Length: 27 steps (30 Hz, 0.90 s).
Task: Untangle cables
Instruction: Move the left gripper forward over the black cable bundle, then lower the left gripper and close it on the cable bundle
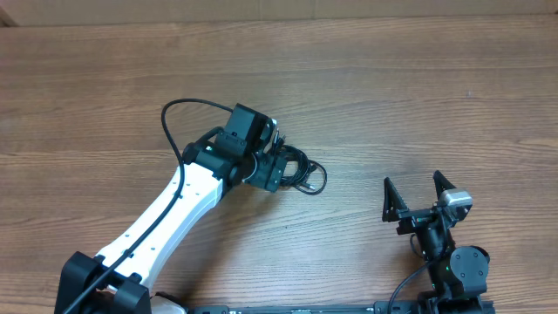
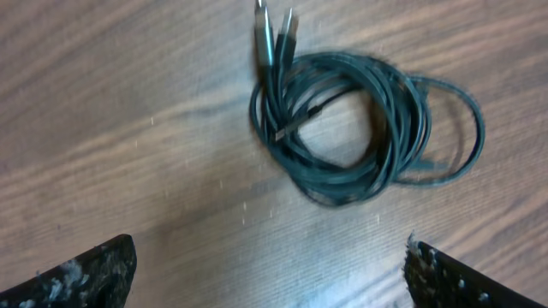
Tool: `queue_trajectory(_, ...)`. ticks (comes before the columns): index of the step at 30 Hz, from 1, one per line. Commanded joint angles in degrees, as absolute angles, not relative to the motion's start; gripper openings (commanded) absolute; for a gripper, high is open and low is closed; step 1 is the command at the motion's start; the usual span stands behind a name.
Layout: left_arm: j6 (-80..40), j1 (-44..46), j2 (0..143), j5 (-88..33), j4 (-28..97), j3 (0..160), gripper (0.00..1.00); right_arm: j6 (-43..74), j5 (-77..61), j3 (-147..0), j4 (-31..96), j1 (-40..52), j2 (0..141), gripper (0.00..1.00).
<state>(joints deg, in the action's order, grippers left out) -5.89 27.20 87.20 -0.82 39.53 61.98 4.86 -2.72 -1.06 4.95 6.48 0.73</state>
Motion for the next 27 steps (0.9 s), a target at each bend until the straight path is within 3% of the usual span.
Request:
queue_trajectory(1, -6.5, 27.4, 87.8, -1.1, 37.8, 63.4, 1.00, 4.6, -2.4, -0.4, 4.6, 6.8, 0.2, 1.00)
queue_trajectory(12, -6.4, 27.4, 92.9, -0.2, 29.4, 63.4, 1.00, 4.6, -2.4, -0.4, 4.6, 6.8, 0.2, 1.00)
queue_trajectory(20, -6.2, 27.4, 100.0, 1.5, 25.8, 63.4, 0.82, 4.6, -2.4, -0.4, 4.6, 6.8, 0.2, 1.00)
queue_trajectory(27, -6.5, 27.5, 99.6, 0.8, 32.3, 63.6, 0.80, 4.6, -2.4, -0.4, 4.6, 6.8, 0.2, 1.00)
